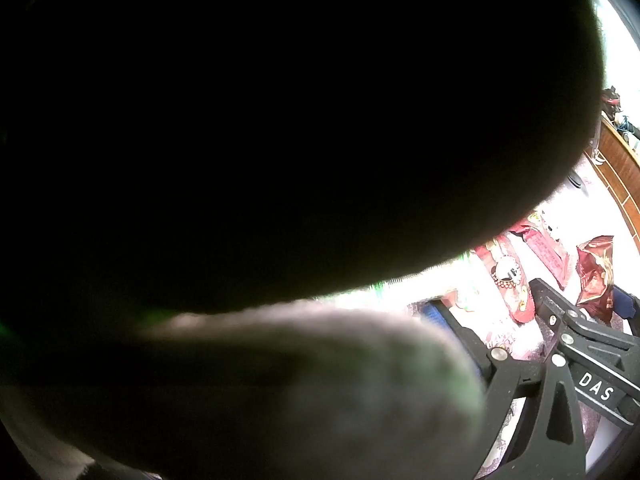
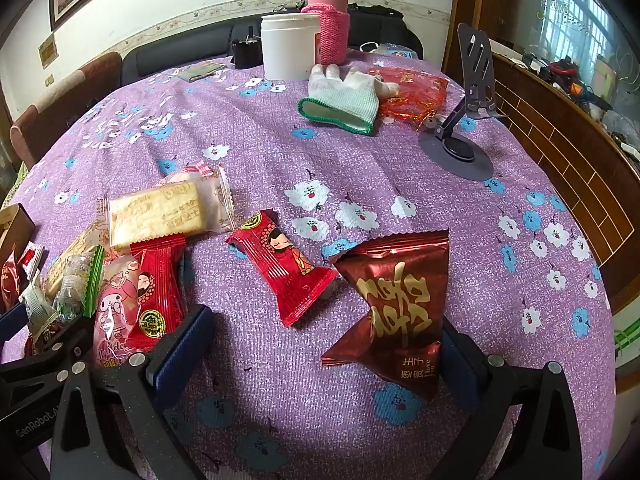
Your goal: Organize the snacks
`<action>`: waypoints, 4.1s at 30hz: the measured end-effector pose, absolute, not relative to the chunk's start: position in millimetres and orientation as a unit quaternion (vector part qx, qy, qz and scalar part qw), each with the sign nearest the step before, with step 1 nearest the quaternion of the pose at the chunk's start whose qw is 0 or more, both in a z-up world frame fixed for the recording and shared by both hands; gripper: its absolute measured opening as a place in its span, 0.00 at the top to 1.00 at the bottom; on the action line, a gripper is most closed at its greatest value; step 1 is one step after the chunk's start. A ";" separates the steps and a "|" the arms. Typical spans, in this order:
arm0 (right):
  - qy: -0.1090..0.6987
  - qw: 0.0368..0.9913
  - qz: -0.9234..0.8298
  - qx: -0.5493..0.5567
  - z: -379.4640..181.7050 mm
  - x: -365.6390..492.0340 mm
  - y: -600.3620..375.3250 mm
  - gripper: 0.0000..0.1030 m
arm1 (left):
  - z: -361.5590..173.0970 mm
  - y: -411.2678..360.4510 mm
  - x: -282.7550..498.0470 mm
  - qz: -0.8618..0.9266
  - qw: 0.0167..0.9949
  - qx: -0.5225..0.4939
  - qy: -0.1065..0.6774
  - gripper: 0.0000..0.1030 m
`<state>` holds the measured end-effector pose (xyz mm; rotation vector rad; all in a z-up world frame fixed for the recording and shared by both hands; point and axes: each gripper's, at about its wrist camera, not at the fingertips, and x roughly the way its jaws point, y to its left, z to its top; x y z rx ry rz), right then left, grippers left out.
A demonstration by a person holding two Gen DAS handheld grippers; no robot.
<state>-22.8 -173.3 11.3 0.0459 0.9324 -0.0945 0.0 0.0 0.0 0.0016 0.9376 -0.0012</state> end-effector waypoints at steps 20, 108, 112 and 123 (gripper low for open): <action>0.449 0.892 -0.046 0.022 11.1 -23.0 -173.4 0.01 | 0.0 0.0 0.0 -0.001 0.892 0.001 0.452 0.00; 0.433 0.885 0.168 0.027 35.3 -41.1 -96.6 0.63 | 56.7 89.6 -100.5 -0.182 0.887 -0.036 0.424 0.27; 0.449 0.877 0.172 0.004 30.4 -26.6 -83.9 0.62 | 55.4 83.7 -99.0 -0.187 0.885 -0.031 0.425 0.27; 0.452 0.872 0.185 0.039 25.3 -19.0 -89.8 0.82 | 45.4 62.7 -86.7 -0.185 0.876 -0.004 0.446 0.27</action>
